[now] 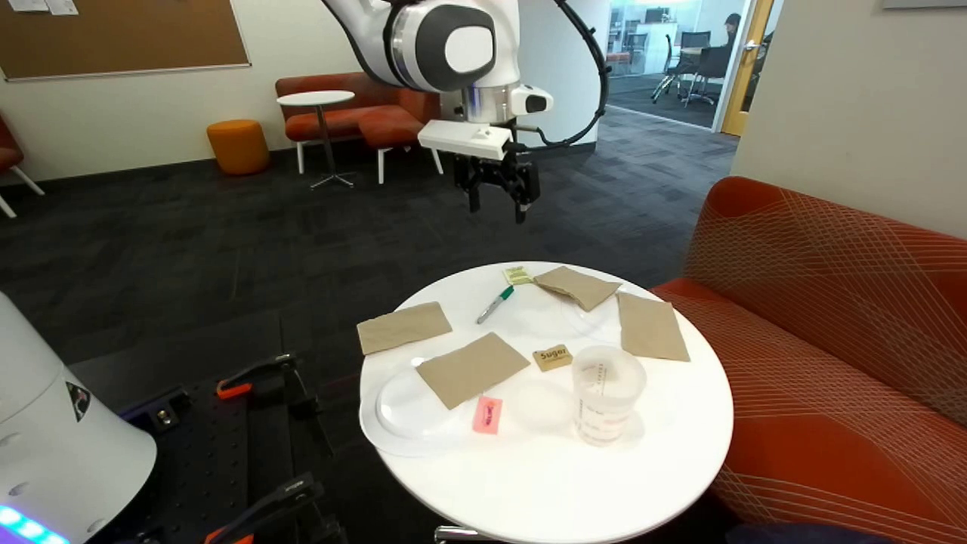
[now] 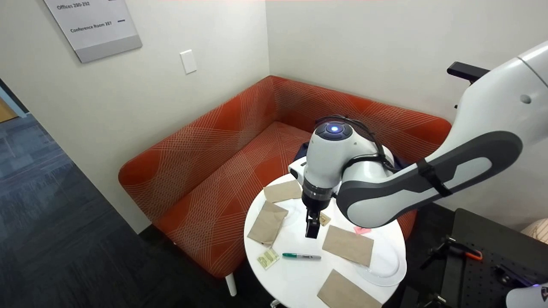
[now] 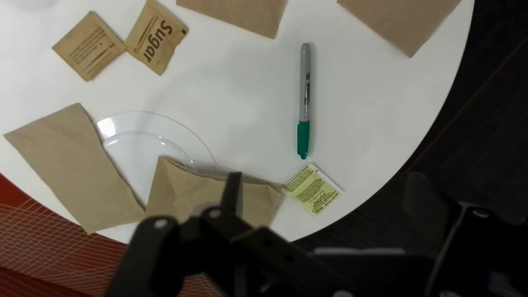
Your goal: Move the pen to the left
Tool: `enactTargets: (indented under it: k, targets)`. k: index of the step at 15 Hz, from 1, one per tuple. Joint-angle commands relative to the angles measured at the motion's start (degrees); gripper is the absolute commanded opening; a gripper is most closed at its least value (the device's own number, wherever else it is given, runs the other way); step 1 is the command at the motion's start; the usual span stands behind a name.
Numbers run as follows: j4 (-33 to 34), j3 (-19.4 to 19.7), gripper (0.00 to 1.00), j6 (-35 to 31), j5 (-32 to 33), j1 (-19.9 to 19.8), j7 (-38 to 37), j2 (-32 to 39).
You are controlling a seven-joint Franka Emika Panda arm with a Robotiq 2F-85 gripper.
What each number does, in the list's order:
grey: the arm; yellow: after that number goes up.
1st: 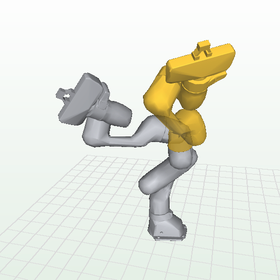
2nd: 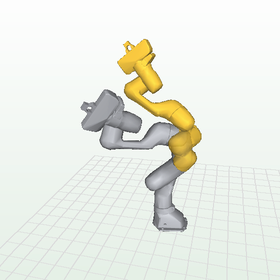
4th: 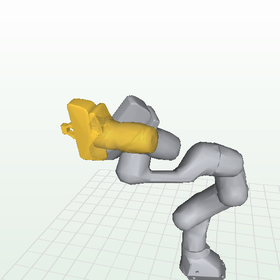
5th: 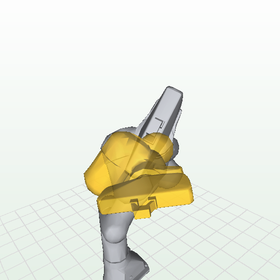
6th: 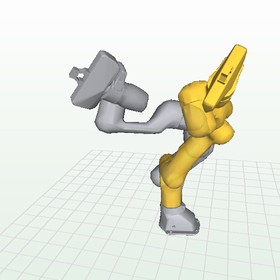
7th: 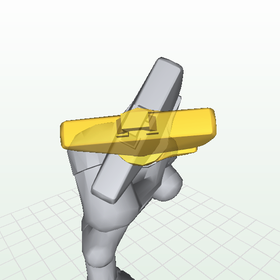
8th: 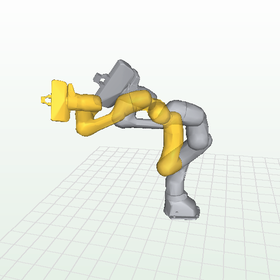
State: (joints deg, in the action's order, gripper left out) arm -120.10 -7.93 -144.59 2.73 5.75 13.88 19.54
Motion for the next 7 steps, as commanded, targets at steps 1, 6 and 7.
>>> enactTargets:
  k: [1,6,7]
  targets:
    - [0.1,-0.2,1.0,0.2,0.1,-0.2,-0.1,0.1]
    - [0.1,-0.3,1.0,0.2,0.1,-0.2,-0.1,0.4]
    - [0.1,-0.3,1.0,0.2,0.1,-0.1,-0.1,0.4]
